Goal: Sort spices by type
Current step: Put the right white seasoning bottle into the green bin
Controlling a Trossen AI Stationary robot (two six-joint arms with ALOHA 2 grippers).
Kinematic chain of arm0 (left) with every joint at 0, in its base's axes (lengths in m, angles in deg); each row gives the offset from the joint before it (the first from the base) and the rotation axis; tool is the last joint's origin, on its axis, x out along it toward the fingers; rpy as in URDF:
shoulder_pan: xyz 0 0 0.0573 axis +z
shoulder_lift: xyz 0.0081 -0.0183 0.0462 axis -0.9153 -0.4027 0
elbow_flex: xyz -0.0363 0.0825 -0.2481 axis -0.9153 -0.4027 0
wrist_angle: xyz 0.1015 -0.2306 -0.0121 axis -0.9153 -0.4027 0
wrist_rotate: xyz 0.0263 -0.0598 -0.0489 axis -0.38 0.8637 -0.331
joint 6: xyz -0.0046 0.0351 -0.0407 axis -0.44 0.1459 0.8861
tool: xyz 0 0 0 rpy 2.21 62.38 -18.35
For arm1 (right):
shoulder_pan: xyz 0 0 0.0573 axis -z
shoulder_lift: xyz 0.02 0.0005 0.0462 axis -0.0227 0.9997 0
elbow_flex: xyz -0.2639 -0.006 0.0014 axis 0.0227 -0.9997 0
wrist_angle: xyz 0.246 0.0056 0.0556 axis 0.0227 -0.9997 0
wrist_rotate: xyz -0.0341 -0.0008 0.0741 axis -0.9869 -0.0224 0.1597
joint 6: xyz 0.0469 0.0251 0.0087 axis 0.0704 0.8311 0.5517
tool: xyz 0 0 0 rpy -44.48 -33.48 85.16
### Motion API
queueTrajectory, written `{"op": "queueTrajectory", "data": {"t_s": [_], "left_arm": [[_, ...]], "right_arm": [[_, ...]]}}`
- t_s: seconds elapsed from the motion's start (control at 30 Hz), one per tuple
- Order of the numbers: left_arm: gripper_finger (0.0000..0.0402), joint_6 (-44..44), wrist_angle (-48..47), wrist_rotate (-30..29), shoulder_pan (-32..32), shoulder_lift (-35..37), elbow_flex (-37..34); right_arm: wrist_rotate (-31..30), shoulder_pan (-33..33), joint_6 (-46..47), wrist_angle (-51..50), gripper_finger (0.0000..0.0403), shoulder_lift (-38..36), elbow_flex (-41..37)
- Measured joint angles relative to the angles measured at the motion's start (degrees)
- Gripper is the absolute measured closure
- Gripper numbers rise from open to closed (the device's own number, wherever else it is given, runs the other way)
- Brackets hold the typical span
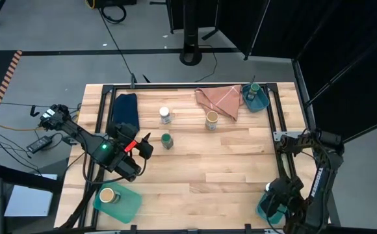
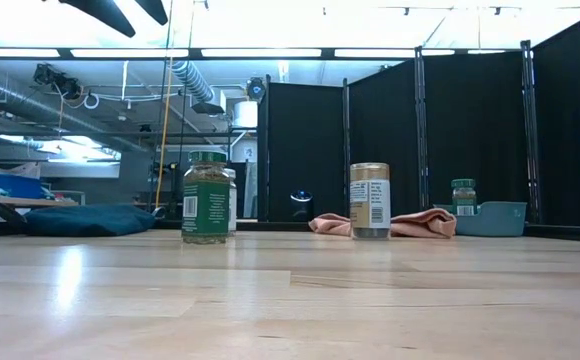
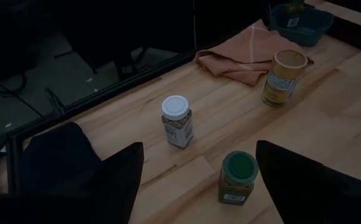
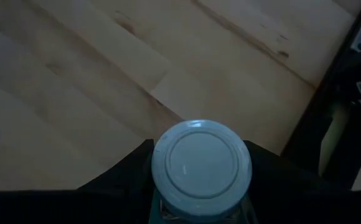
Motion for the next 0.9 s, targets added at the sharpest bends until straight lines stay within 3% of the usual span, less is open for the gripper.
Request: {"op": "queueTrajectory", "data": {"t_s": [0.47,0.67,0.9], "left_arm": [[0.0088,0.02,1.23,0.57,0.0,0.0,0.0],[0.0087,0.0,1.23,0.02,0.0,0.0,0.0],[0.0087,0.0,1.23,-0.02,0.0,0.0,0.0]], "right_arm": [[-0.84,-1.91,0.05,0.12,0.0192,1.96,0.07],[-3.1,-1.89,-0.22,-0.11,0.0159,1.99,0.07],[-3.2,-1.89,-1.93,0.72,0.0188,1.99,0.07]]}}
